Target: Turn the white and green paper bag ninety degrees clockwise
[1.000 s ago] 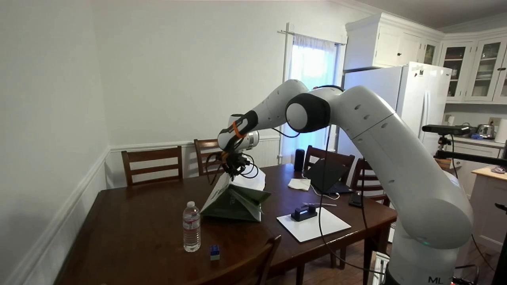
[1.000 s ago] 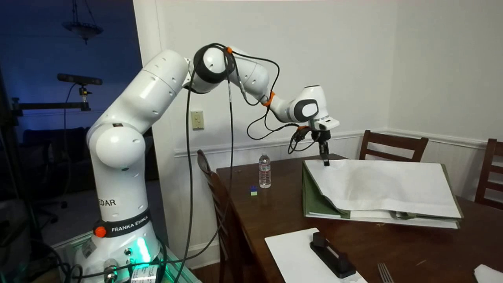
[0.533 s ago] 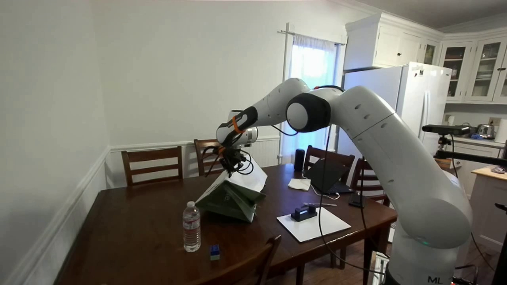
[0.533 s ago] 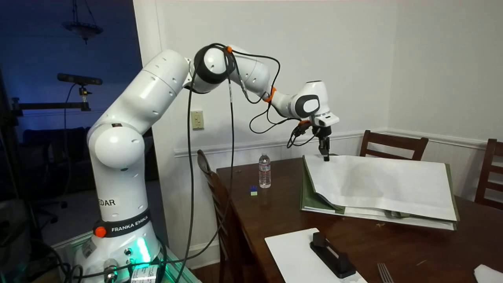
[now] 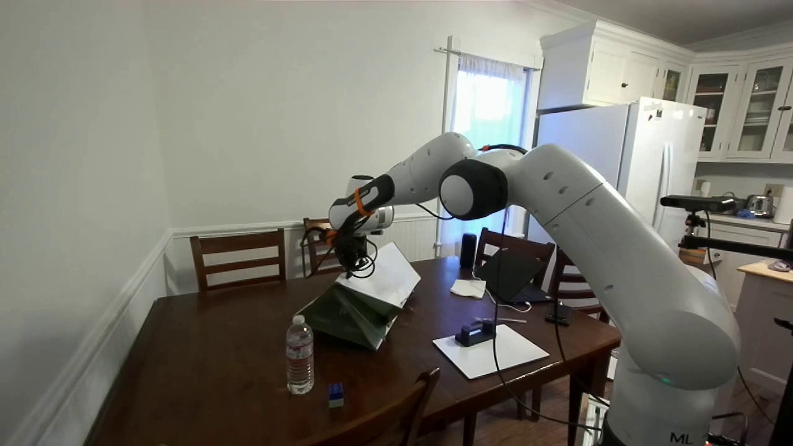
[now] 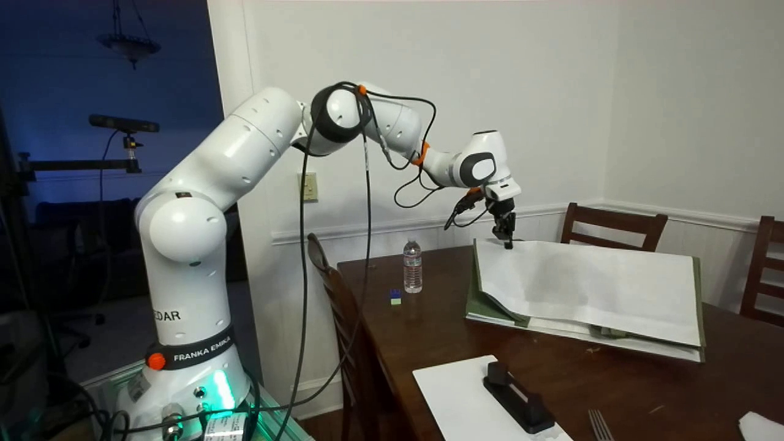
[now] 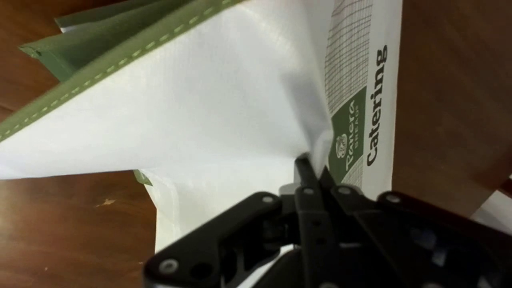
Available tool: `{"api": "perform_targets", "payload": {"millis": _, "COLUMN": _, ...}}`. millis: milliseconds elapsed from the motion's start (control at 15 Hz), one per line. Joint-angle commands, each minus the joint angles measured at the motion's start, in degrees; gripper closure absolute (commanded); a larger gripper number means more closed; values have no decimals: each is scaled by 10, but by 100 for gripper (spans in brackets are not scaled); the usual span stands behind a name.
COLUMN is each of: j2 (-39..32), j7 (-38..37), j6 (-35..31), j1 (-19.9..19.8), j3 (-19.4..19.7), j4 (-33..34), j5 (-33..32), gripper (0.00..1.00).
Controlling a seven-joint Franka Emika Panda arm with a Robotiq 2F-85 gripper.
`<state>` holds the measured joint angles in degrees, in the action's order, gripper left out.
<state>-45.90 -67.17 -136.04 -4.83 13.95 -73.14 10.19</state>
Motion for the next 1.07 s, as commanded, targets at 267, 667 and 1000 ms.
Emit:
{"api": "perform_targets", "payload": {"millis": 267, "j2": -154, "j7": -265, "j6": 29, "j1": -4, "j3": -2, "j4": 247, "j5": -1, "gripper": 99}}
{"api": "perform_targets", "payload": {"millis": 667, "j2": -256, "j7": -384, "j6": -47, "j1": -27, "j3": -6, "j4": 395, "j5": -16, "gripper": 99}}
{"api": "perform_targets", "payload": {"millis": 1000, "j2": -312, "j7": -403, "j6": -181, "j1": -35, "j3": 13, "j4": 447, "j5": -10, "gripper": 66}}
